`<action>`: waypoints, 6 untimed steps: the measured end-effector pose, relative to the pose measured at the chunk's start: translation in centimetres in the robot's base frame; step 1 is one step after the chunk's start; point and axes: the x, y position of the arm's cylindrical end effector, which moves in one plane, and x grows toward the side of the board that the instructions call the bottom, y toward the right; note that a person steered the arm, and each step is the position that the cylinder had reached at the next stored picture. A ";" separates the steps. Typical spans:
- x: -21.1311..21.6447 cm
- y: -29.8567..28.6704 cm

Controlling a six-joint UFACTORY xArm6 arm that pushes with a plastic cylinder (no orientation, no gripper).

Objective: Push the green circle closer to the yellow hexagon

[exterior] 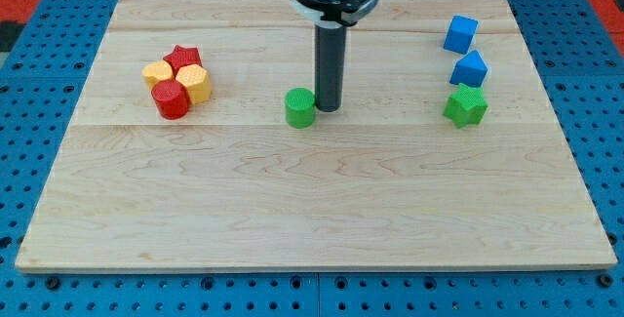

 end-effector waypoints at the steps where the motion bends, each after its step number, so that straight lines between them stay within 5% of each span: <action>1: 1.4 3.7; 5: -1.5 -8.7; 6: 1.9 -2.6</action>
